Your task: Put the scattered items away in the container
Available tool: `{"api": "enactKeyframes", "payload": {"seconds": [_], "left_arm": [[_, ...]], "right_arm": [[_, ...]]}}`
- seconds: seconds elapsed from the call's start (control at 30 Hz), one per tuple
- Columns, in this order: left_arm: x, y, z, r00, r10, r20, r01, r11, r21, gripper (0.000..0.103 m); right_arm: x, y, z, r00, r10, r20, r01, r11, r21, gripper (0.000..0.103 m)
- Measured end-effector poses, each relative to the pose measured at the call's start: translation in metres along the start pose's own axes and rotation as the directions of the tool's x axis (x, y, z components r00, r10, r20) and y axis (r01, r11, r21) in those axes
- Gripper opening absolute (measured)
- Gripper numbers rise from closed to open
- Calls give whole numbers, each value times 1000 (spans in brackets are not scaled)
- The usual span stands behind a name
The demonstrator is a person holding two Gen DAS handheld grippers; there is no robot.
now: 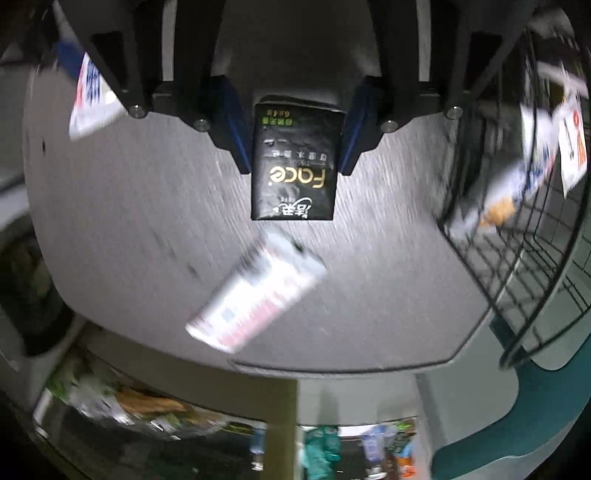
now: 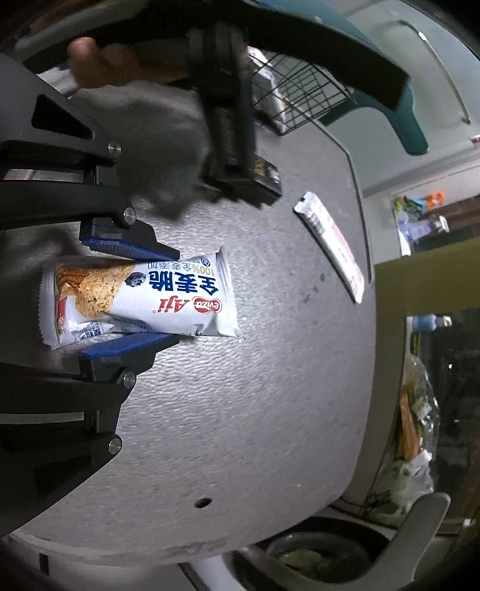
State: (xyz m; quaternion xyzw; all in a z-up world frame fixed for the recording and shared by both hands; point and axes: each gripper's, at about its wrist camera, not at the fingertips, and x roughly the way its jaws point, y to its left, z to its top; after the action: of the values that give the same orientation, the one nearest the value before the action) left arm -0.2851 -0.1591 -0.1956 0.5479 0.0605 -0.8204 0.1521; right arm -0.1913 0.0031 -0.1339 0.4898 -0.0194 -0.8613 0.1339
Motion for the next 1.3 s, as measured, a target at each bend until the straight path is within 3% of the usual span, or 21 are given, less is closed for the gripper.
{"api": "enactKeyframes", "payload": {"seconds": [0.2, 0.27, 0.33, 1.0, 1.07, 1.1, 1.13, 1.17, 1.3], "left_arm": [[-13, -8, -27, 999, -36, -10, 36, 998, 48, 52], [-11, -6, -24, 998, -55, -13, 55, 998, 38, 58], [-10, -6, -22, 999, -42, -7, 42, 998, 47, 70], [7, 3, -9, 1000, -22, 3, 21, 997, 70, 73], [7, 3, -9, 1000, -21, -1, 21, 997, 74, 72], [6, 3, -9, 1000, -24, 0, 24, 997, 76, 66], [5, 2, -10, 1000, -25, 2, 25, 996, 80, 55], [3, 1, -10, 1000, -27, 1, 27, 996, 82, 52], [0, 2, -13, 999, -31, -18, 32, 996, 80, 52]], "right_arm": [[-4, 2, -3, 999, -37, 26, 37, 999, 0, 42], [-2, 2, -2, 999, -43, 29, 43, 999, 3, 46], [-1, 1, 0, 998, -43, 35, 43, 999, 5, 50], [16, -1, -1, 999, -40, 9, 40, 999, 0, 53], [16, -2, 0, 999, -35, 4, 35, 999, 3, 53], [15, -2, 0, 999, -32, 3, 32, 999, 8, 51], [15, -2, 0, 1000, -29, 2, 29, 1000, 8, 43], [15, -2, 0, 999, -34, 1, 34, 999, 6, 38], [9, -1, 1, 999, -48, 9, 48, 999, 6, 36]]}}
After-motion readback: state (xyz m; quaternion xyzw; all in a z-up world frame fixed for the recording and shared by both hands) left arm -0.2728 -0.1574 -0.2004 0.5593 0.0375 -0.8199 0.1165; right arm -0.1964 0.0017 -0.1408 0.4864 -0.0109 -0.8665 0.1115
